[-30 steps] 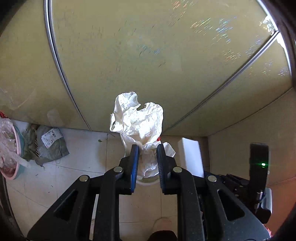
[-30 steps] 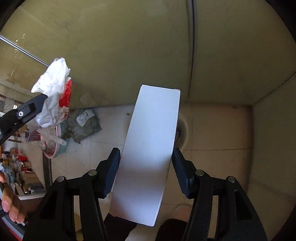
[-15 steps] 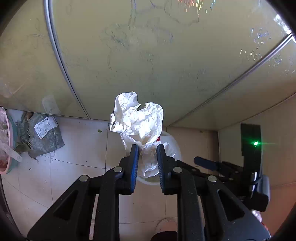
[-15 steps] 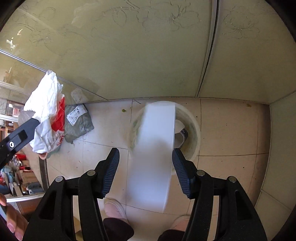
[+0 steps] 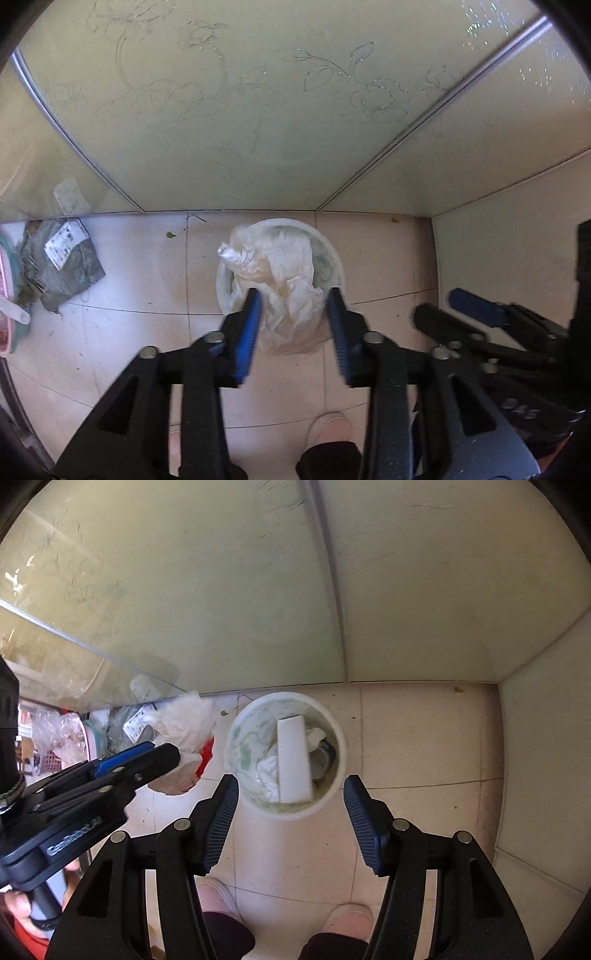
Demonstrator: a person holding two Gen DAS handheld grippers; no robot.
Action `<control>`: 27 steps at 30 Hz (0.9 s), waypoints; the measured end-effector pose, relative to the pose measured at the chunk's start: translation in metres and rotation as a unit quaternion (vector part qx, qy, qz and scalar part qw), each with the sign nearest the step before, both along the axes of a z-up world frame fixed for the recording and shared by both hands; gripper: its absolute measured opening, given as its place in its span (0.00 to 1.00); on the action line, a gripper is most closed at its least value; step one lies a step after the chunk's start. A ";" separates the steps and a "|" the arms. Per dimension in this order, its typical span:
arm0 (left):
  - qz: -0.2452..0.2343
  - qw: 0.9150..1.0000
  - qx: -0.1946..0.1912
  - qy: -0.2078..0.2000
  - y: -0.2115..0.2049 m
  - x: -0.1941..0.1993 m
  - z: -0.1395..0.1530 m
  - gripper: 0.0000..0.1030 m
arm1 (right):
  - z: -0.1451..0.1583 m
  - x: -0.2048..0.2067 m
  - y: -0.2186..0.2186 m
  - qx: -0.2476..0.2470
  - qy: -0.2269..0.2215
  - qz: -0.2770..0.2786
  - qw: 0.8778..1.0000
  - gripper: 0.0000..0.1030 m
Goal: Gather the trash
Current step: 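Open both tools over the bin, dropping the card and tissue inside, then raise both tools back up to the counter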
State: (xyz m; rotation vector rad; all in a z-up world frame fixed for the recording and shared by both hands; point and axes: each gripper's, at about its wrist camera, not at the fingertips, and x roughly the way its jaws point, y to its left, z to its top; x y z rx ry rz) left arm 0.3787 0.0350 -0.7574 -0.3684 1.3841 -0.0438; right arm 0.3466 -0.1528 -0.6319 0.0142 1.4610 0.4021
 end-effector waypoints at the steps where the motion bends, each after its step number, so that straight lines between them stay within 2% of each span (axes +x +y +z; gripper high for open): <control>1: -0.002 1.000 0.001 0.000 -0.002 0.000 0.002 0.41 | 0.001 0.000 0.002 0.000 -0.001 -0.004 1.000 0.54; 7: -0.010 1.000 0.011 0.001 -0.003 -0.004 0.023 0.41 | 0.021 0.001 -0.003 0.008 -0.012 -0.021 1.000 0.54; 8: -0.009 1.000 0.012 -0.001 -0.002 -0.006 0.032 0.41 | 0.028 0.000 -0.003 0.009 -0.014 -0.022 1.000 0.54; 9: -0.008 1.000 0.013 -0.004 0.000 -0.007 0.042 0.41 | 0.022 0.004 0.001 0.011 -0.015 -0.023 1.000 0.54; 13: -0.014 1.000 0.020 -0.012 0.002 -0.014 0.088 0.41 | 0.054 0.004 0.002 0.017 -0.024 -0.022 0.999 0.54; 19: -0.028 0.998 0.032 -0.036 0.005 -0.023 0.186 0.41 | 0.138 -0.002 0.011 0.027 -0.051 -0.015 0.998 0.54; 27: -0.029 0.994 0.042 -0.097 0.009 -0.037 0.348 0.41 | 0.277 -0.014 0.010 0.048 -0.101 -0.022 0.993 0.54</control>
